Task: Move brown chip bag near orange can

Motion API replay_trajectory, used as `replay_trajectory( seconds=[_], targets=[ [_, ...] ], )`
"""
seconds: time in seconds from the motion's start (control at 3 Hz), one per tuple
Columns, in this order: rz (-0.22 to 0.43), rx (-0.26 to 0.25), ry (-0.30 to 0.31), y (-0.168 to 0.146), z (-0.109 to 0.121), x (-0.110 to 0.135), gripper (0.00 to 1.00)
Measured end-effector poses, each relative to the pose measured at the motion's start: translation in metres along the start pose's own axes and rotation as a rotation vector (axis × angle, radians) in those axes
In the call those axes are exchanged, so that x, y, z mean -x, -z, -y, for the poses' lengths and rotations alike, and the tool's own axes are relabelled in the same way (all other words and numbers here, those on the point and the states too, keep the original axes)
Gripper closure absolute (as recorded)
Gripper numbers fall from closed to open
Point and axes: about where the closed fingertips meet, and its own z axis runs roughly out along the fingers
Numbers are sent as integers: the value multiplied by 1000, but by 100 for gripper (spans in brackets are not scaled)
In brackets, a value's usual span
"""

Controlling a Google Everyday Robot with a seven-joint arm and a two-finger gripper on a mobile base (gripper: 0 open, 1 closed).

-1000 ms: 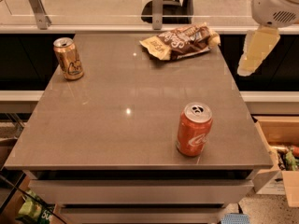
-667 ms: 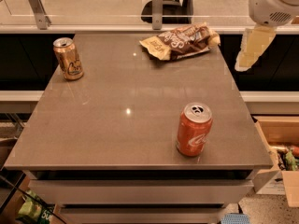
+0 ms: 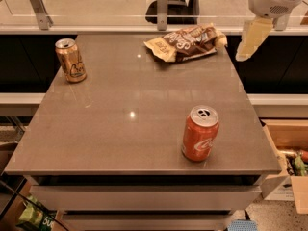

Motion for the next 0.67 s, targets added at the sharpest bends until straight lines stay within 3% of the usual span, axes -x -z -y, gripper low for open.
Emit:
replay_trajectory(
  seconds=[0.67],
  targets=[
    [25, 64, 5, -46, 22, -3, 0]
  ],
)
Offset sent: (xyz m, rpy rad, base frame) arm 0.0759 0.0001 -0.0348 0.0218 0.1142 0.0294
